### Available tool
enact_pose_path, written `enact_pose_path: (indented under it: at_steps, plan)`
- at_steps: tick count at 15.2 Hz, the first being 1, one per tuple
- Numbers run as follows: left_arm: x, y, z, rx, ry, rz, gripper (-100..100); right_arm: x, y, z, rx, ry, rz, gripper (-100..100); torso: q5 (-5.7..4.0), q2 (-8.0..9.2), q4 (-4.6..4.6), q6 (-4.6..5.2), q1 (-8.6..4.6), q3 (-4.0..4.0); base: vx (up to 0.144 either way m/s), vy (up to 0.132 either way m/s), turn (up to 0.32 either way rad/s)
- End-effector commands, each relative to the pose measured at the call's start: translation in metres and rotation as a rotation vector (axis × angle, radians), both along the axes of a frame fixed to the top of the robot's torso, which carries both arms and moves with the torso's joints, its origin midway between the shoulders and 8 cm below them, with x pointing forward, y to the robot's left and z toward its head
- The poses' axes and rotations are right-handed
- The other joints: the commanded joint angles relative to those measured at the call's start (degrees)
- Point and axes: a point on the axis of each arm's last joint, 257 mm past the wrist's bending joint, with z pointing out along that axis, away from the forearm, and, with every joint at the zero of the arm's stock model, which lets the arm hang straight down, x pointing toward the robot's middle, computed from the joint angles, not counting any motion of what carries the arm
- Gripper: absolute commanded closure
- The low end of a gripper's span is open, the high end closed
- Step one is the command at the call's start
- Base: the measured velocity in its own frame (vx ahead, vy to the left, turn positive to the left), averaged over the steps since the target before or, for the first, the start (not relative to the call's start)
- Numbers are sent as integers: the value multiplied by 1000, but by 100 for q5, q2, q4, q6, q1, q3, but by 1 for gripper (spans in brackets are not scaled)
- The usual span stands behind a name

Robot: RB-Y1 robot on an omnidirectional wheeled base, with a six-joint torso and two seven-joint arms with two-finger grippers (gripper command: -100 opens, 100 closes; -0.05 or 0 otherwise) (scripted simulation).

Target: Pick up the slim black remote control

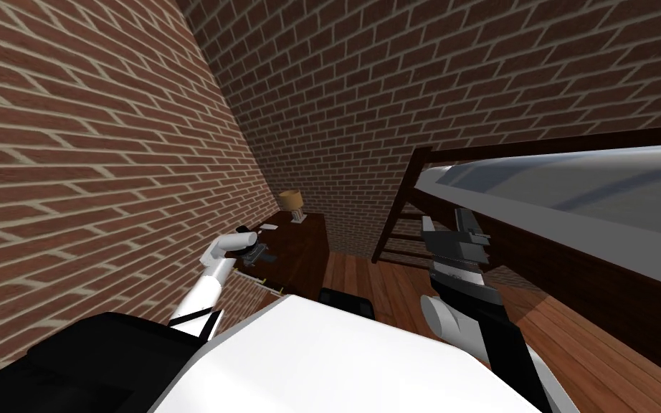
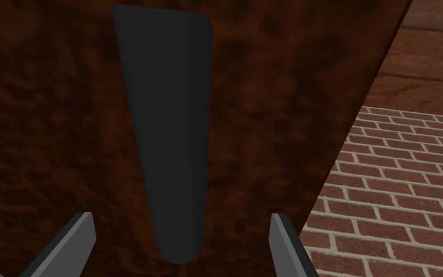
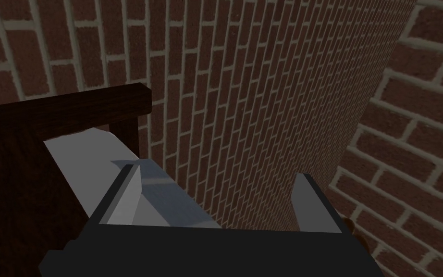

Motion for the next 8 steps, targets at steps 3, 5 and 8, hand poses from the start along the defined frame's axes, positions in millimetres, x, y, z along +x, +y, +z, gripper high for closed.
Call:
enact_pose_path:
  at_steps: [3, 5, 8]
  plan:
    - [-17, -5, -3, -51, 68, 15, -100, 0, 0, 0, 0, 0, 0, 0, 0, -1, 0, 0, 0, -1, 21, 32, -112]
    - [-22, -7, -4, -66, 87, 19, -100, 0, 0, 0, 0, 0, 0, 0, 0, -1, 0, -1, 1, -1, 17, 32, -81]
    - [-25, -8, -4, -74, 94, 21, -100, 0, 0, 0, 0, 0, 0, 0, 0, -1, 0, 1, 1, -1, 18, 31, -90]
